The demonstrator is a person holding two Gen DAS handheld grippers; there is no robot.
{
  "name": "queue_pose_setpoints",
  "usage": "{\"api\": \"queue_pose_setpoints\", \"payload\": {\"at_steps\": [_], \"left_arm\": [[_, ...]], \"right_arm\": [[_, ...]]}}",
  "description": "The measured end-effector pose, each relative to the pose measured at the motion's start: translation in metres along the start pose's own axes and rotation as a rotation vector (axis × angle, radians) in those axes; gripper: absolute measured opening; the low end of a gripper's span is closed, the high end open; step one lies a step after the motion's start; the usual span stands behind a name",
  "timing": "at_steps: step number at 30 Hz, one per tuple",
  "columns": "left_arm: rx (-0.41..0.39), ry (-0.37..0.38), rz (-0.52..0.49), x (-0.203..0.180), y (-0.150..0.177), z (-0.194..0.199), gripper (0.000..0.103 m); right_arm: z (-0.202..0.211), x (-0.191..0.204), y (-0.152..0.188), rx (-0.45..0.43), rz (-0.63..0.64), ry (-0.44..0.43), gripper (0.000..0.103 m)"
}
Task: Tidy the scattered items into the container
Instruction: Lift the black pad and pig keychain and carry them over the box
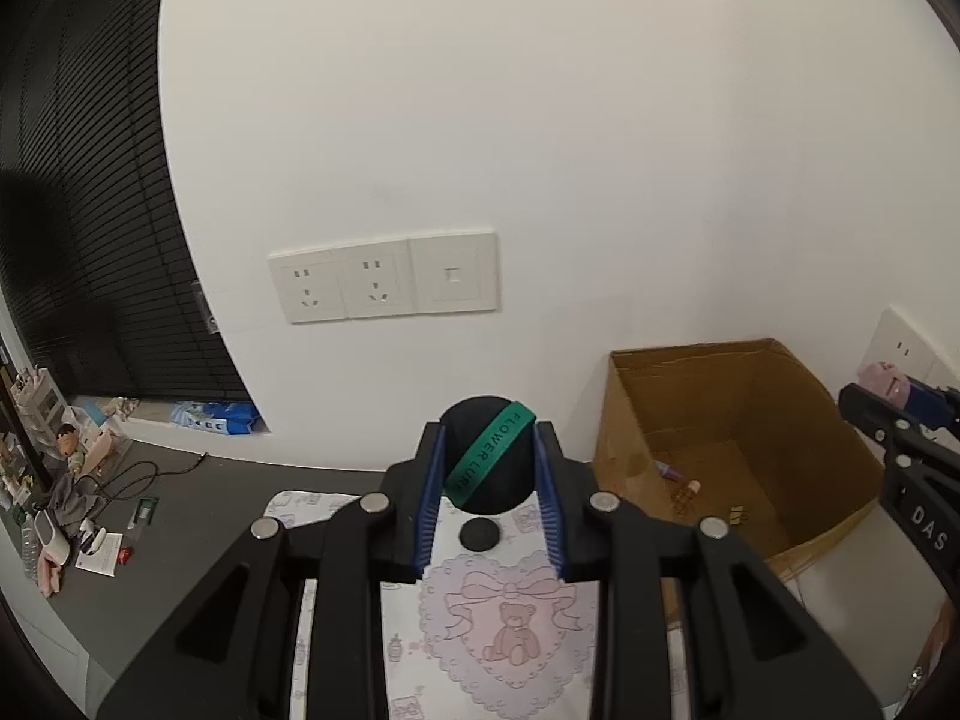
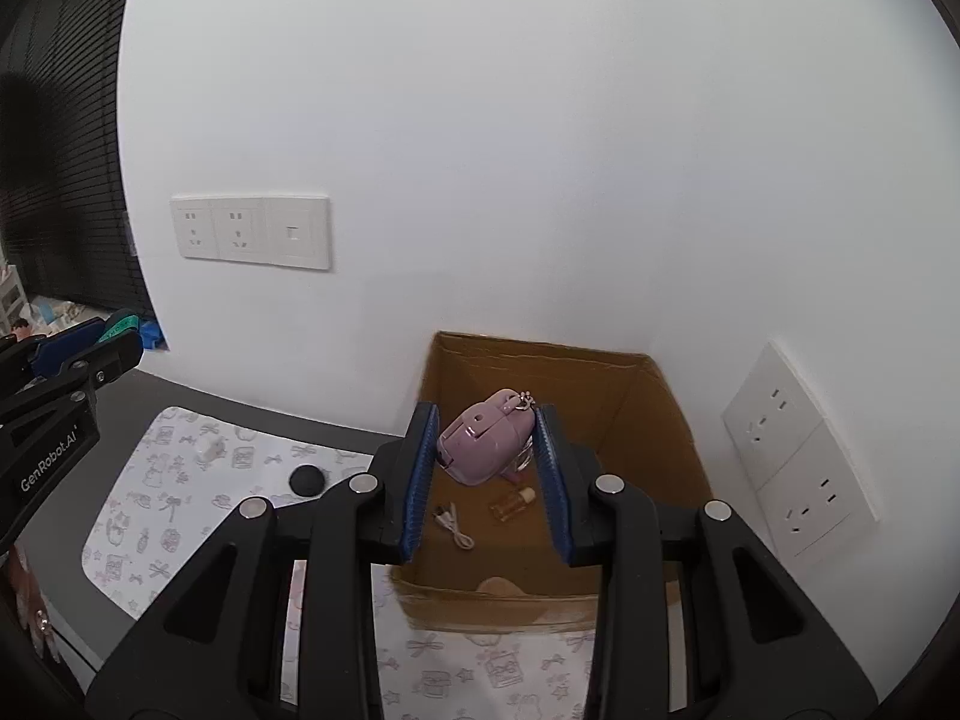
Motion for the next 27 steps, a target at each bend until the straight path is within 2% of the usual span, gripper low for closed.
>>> {"api": "queue_pose_setpoints", "payload": {"at_steps": [16,27], "left_arm": [[0.026,0.050,-0.042,-0.068,0.005,-0.015,0.029],[0.061,0.068,-0.068,-0.092,0.009,-0.045,0.029]], "right_arm": [[-0.015,-0.072,0.028,0.032,-0.051,0.051,0.034],[-0.034,-0.092,0.040,0.058,-0.076,0.065,0.034]]}}
Point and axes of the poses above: each gripper's, at about its wrist camera, not at the fingertips, and z roughly against the way its jaws point, x to its left, y to its underside, the point moved 8 cm from there along -z, roughly the way its jaws point, and after that the axes turned 6 degrees about z, right-handed, at the moved point
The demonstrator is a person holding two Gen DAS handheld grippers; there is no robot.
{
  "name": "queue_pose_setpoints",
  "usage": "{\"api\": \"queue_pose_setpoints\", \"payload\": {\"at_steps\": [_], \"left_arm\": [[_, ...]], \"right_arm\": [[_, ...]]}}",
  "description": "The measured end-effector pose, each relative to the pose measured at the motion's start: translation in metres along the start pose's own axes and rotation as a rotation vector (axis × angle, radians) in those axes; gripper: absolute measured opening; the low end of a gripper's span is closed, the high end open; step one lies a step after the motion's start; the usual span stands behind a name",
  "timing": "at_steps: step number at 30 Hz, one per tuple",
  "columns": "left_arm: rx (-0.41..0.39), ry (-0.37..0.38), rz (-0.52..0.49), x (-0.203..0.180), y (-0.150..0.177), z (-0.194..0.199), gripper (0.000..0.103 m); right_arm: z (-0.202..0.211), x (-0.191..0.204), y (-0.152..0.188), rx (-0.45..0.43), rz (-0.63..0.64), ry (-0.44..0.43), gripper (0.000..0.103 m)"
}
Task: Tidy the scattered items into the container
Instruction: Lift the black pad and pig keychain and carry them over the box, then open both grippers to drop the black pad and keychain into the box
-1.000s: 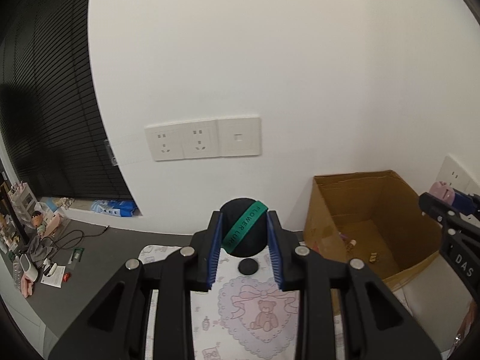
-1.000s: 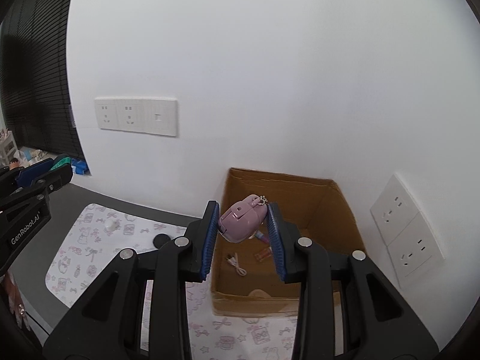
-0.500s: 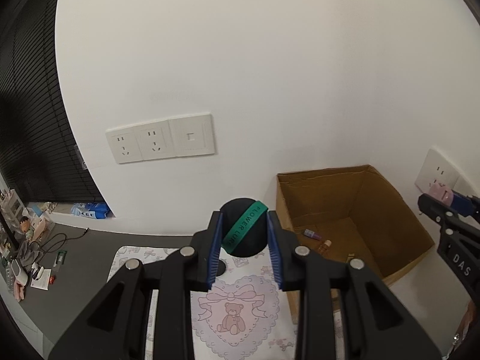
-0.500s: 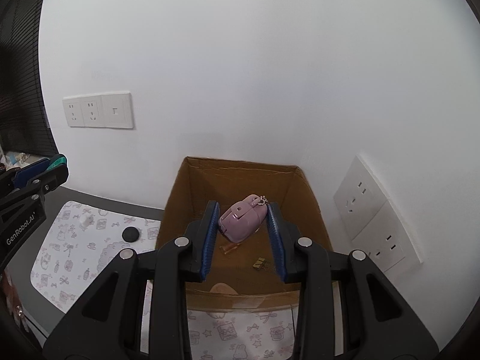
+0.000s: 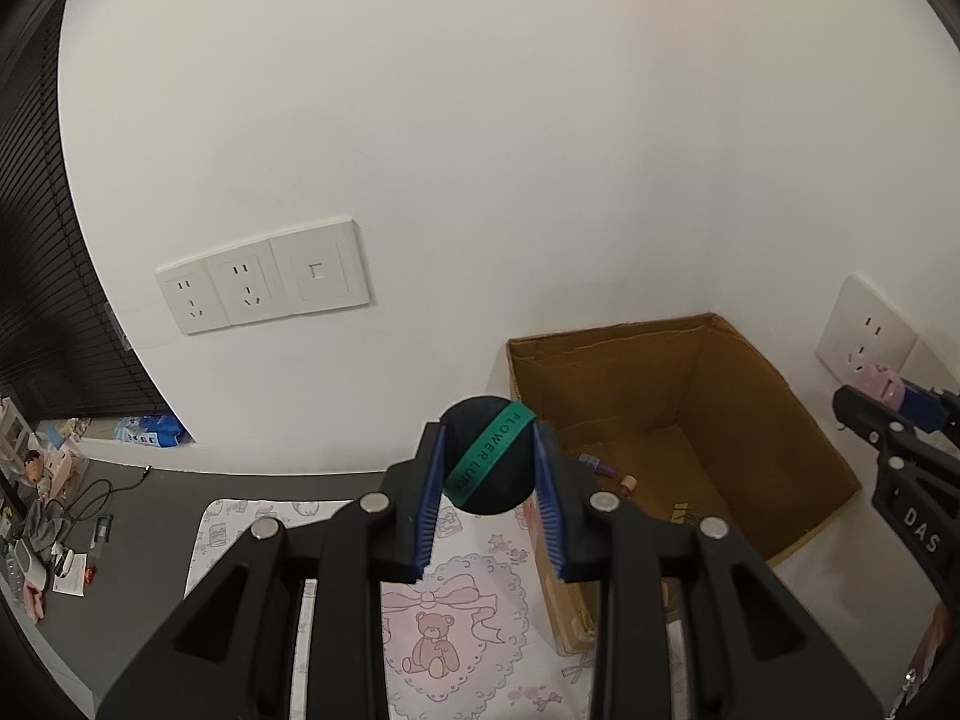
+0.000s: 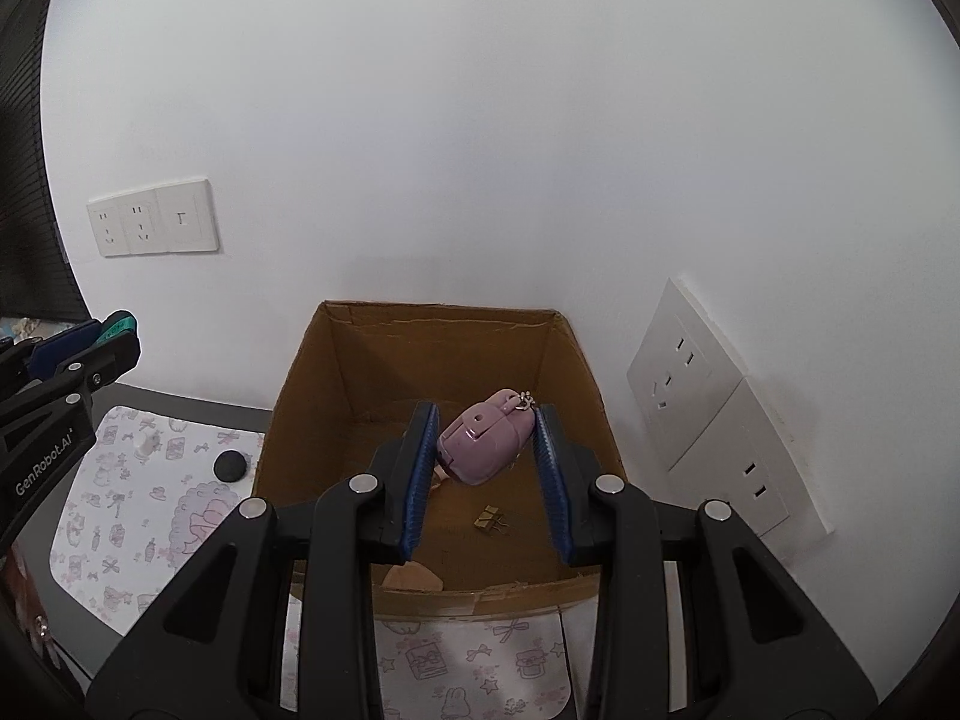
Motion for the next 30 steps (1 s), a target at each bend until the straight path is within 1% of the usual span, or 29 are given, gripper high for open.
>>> {"api": "queue_pose_setpoints", "payload": {"at_steps": [4,8,13,17,25,29,30], "left_arm": [[0.024,0.009,-0.008,-0.006,0.001,-0.016,0.029],[0.066,0.029,-0.025,-0.017,0.007,-0.038,0.029],[0.132,0.059,-0.046,-0.032,0.020,-0.068,0.029],[0.168,0.078,-0.069,-0.044,0.030,-0.089,0.029],[0.214,0.126,-0.107,-0.067,0.048,-0.106,0.029],[0.224,0.126,-0.117,-0.072,0.054,-0.109,0.029],[0.233,0.123,-0.121,-0.072,0.055,-0.111,0.032]], "right_arm": [[-0.015,-0.003,0.003,0.012,-0.010,0.001,0.034],[-0.034,-0.004,0.009,0.042,-0.017,-0.004,0.034],[-0.061,-0.006,0.019,0.087,-0.032,-0.008,0.034],[-0.081,-0.008,0.030,0.124,-0.040,-0.008,0.034],[-0.109,-0.010,0.050,0.177,-0.057,-0.007,0.034],[-0.115,-0.011,0.056,0.187,-0.061,-0.008,0.034],[-0.116,-0.011,0.057,0.188,-0.061,-0.008,0.034]]}}
Point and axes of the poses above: each gripper's, at about its wrist camera, not at the fingertips, and z roughly against the way its jaws point, x to its left, y to its underside, the point moved 8 cm from there along -z, roughly the way its jaws point, and after that the axes turned 6 degrees about z, right-handed, at the moved point
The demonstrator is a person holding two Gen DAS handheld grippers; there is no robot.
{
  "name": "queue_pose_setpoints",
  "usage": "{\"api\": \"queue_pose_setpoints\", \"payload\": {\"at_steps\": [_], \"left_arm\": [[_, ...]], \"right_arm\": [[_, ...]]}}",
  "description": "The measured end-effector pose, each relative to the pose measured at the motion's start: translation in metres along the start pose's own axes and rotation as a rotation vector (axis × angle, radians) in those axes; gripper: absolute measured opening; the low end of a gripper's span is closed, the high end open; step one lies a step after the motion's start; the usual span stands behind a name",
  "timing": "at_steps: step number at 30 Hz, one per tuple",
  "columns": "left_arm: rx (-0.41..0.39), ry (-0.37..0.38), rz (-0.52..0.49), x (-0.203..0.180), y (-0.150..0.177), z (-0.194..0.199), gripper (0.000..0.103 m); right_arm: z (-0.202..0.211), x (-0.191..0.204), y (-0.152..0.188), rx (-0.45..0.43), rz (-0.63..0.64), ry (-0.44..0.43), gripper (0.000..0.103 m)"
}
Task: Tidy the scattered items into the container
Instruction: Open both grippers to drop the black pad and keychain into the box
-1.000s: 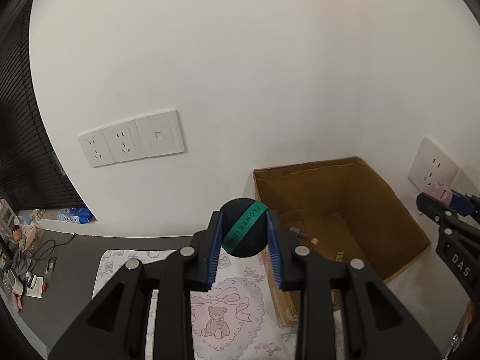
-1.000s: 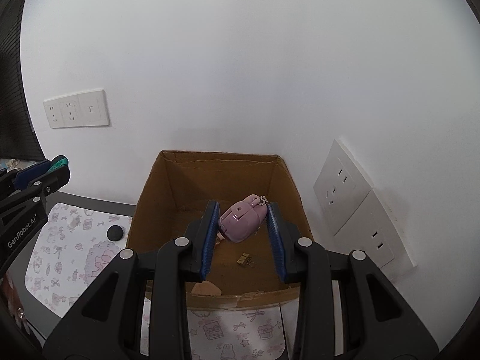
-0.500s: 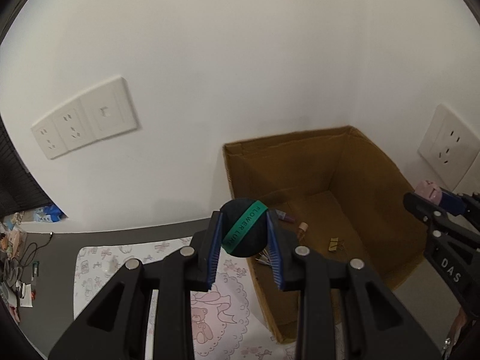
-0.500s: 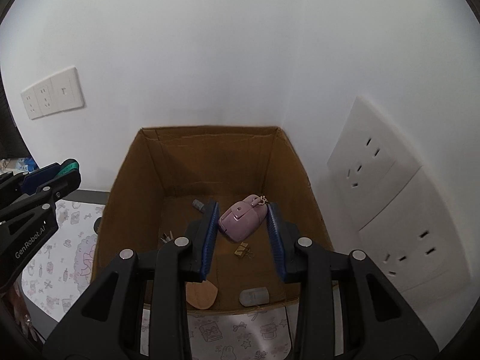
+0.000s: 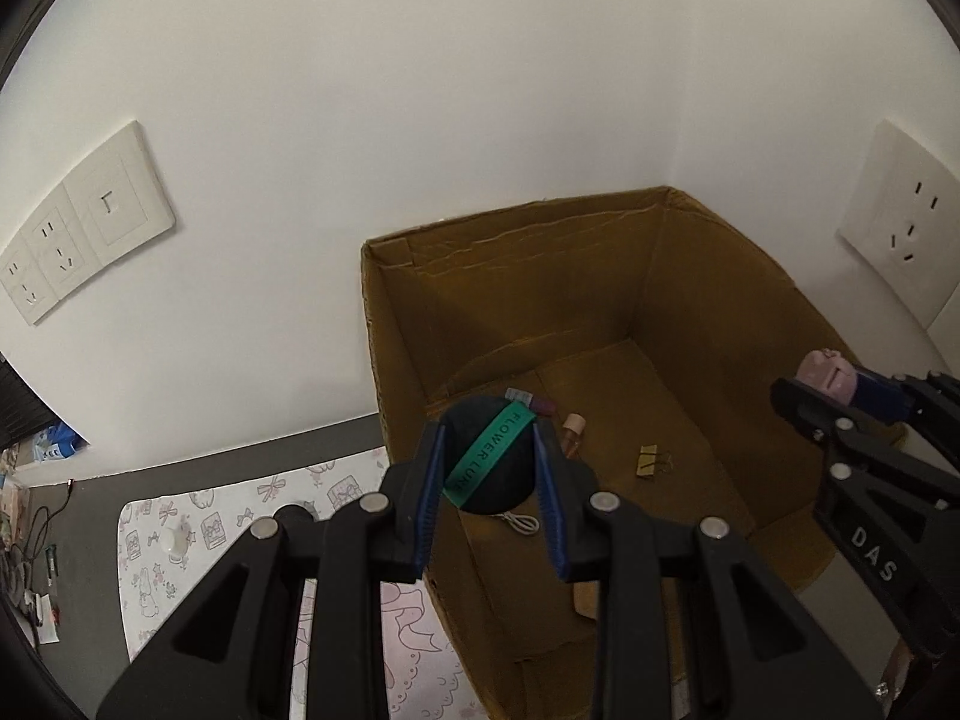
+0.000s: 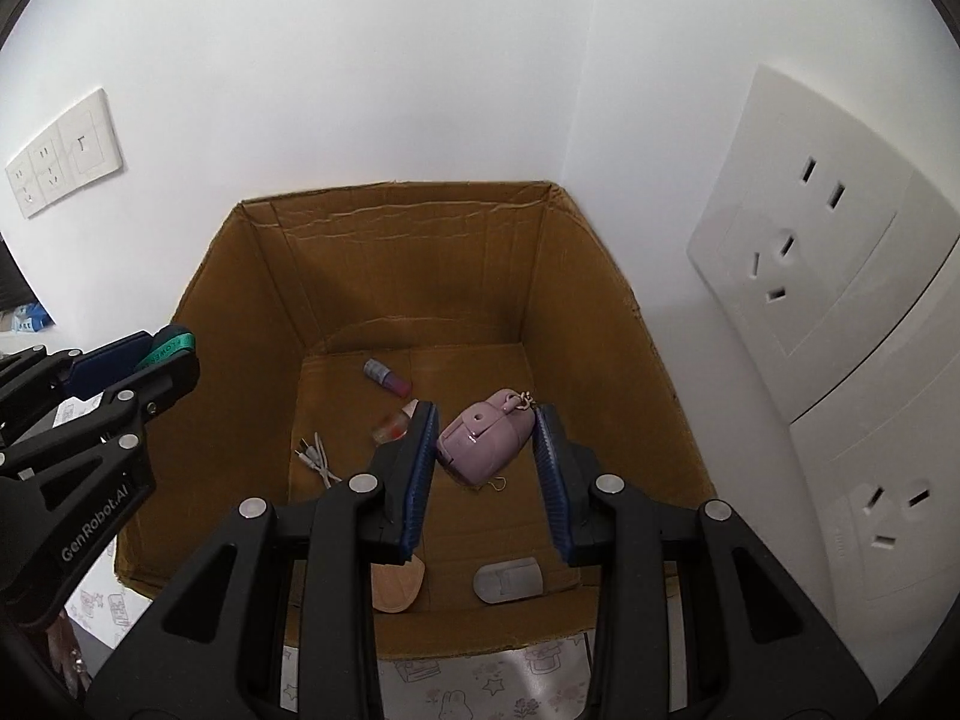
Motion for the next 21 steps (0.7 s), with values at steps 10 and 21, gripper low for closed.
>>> {"api": "queue_pose_setpoints", "payload": {"at_steps": [10,21], "left_arm": [[0.101,0.011,-0.008,-0.008,0.015,-0.010,0.069],[0.068,-0.024,-0.013,-0.001,0.013,0.007,0.086]], "right_arm": [[0.001,-0.012,0.002,0.000,-0.020,0.080,0.092],[0.015,-0.018,0.002,-0.015,-0.045,0.107,0.092]]}}
Point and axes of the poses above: each gripper's, at about its wrist camera, not at the fingertips, and z roughly against the way its jaws point, x to its left, y to its underside, the point moved 8 cm from there along -z, roughly the way its jaws point, and after that the axes turned 6 degrees about z, right-handed, at the moved point
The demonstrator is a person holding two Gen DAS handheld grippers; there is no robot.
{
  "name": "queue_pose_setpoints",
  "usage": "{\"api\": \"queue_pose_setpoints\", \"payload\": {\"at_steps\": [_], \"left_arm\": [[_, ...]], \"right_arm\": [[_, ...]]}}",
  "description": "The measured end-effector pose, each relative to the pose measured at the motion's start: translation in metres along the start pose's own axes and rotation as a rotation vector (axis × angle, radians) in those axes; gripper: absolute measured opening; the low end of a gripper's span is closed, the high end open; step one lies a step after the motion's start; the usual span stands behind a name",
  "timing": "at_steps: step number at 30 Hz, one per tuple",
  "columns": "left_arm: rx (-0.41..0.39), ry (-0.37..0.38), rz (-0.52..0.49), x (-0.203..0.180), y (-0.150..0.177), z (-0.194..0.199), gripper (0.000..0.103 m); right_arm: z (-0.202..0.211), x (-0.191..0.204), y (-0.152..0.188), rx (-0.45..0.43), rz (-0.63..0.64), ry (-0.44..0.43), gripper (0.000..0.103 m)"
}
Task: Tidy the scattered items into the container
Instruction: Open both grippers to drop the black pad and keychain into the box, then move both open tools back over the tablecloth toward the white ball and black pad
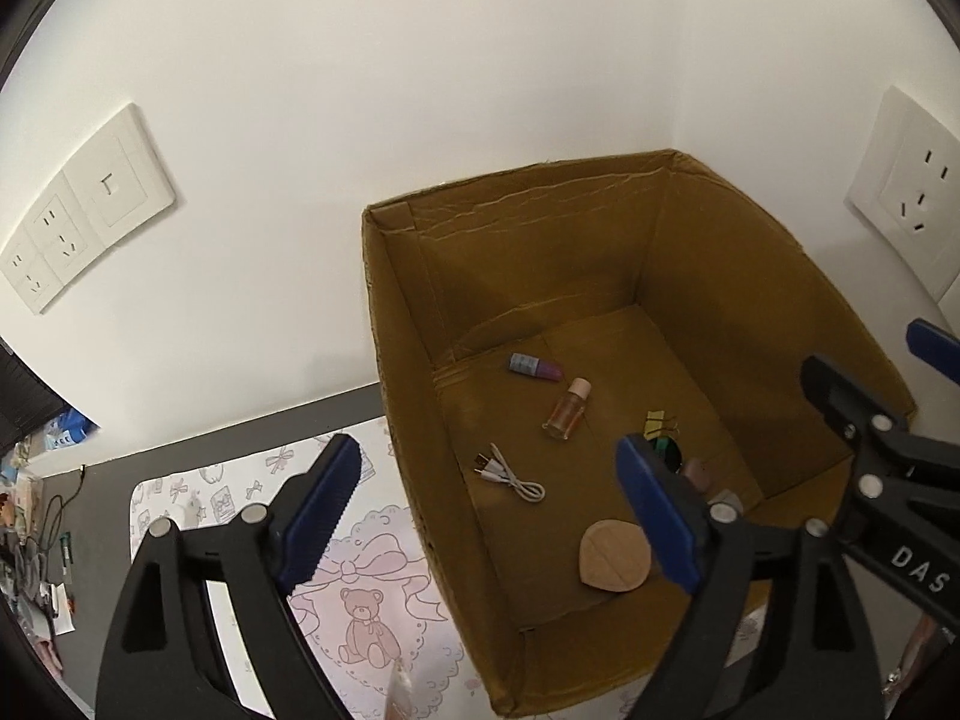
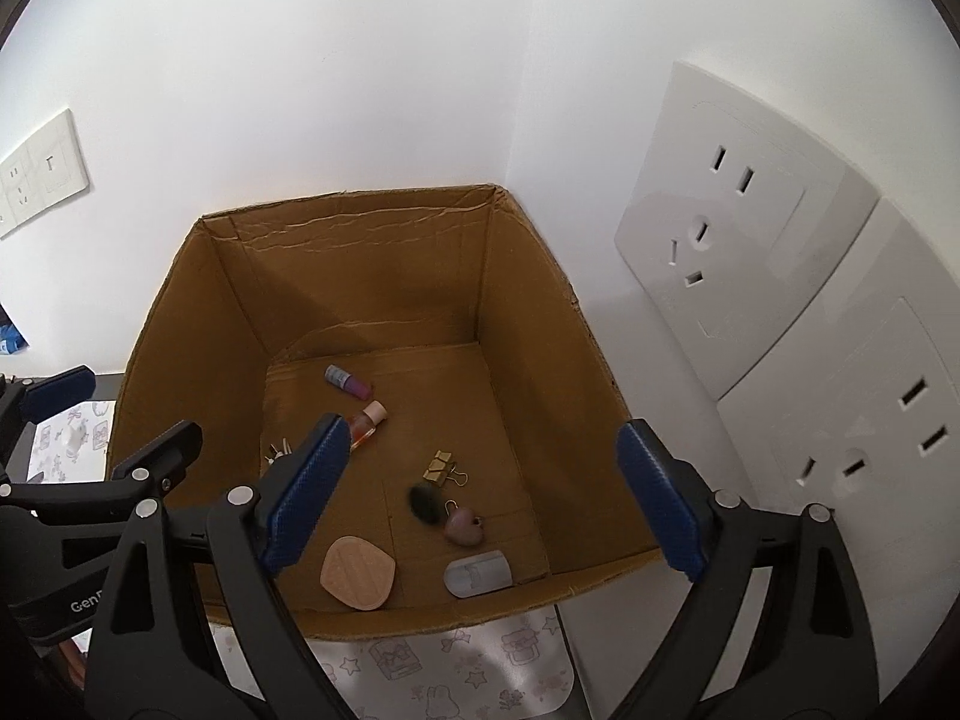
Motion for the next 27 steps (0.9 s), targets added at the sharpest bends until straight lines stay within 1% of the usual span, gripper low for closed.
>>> {"api": "queue_pose_setpoints", "payload": {"at_steps": [5,8,10,13,22,27], "left_arm": [[-0.018,-0.001,0.004,0.003,0.002,0.009,0.087],[-0.040,-0.014,0.006,0.007,0.002,0.015,0.093],[-0.045,-0.014,0.018,0.010,0.002,0.019,0.099],[-0.045,-0.005,0.030,0.013,0.004,0.023,0.102],[-0.058,0.007,0.041,0.021,0.005,0.038,0.102],[-0.069,0.003,0.048,0.033,0.005,0.047,0.102]], "right_arm": [[0.010,0.003,0.002,-0.006,0.002,0.008,0.093],[0.017,0.005,0.003,-0.014,0.004,0.020,0.094],[0.022,0.005,0.003,-0.021,-0.002,0.024,0.096],[0.029,0.005,0.003,-0.022,-0.019,0.011,0.099],[0.043,0.007,0.004,-0.024,-0.025,0.006,0.103],[0.052,0.008,0.003,-0.024,-0.045,-0.005,0.103]]}}
Point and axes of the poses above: each gripper's, at about its wrist camera, not at the fingertips, and z roughly against the way its jaws point, x to its left, y to its underside, the point moved 8 cm from there along -z, roughly the way its jaws point, and after that the axes turned 6 degrees about z, right-handed, at the moved point
